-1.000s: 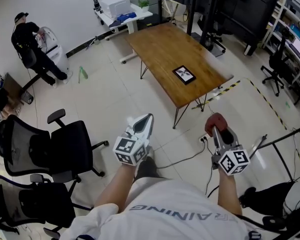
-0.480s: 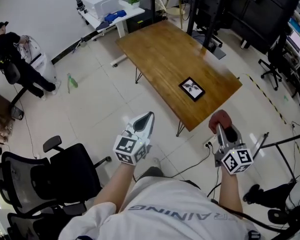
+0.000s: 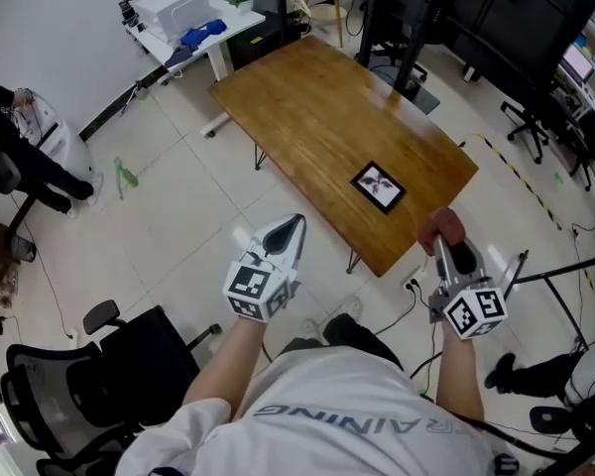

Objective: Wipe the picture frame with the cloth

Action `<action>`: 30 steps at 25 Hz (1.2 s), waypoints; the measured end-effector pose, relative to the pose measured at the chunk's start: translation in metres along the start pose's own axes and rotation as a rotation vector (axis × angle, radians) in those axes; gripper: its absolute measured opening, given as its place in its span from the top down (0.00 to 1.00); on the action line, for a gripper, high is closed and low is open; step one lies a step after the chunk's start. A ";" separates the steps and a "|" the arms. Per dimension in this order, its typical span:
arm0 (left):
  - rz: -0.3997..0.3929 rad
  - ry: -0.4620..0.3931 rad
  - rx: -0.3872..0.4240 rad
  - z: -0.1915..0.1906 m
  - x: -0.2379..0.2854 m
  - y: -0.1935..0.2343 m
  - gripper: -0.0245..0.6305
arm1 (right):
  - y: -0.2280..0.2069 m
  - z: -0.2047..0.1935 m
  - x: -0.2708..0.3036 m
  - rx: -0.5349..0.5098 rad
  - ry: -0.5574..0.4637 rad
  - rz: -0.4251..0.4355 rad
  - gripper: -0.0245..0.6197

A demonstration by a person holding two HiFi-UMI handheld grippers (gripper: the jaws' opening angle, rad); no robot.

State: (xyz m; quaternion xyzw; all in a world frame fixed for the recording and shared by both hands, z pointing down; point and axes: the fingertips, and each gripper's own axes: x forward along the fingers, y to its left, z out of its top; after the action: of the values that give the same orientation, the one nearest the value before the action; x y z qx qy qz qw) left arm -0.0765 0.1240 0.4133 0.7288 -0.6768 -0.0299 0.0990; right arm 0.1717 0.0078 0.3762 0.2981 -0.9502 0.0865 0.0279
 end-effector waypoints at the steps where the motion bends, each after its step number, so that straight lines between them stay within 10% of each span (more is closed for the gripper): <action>1: -0.003 0.003 0.002 0.000 0.006 0.003 0.96 | -0.003 -0.001 0.006 0.006 0.000 0.000 0.78; 18: -0.107 0.080 0.076 0.027 0.172 0.012 0.96 | -0.110 0.006 0.099 0.121 -0.018 -0.042 0.78; 30: -0.361 0.199 0.083 0.006 0.278 0.041 0.96 | -0.133 -0.001 0.133 0.189 0.016 -0.274 0.78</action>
State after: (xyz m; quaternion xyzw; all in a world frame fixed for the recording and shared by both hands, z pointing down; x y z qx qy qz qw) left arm -0.0950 -0.1554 0.4400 0.8410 -0.5229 0.0530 0.1285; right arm 0.1390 -0.1744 0.4108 0.4255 -0.8879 0.1735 0.0189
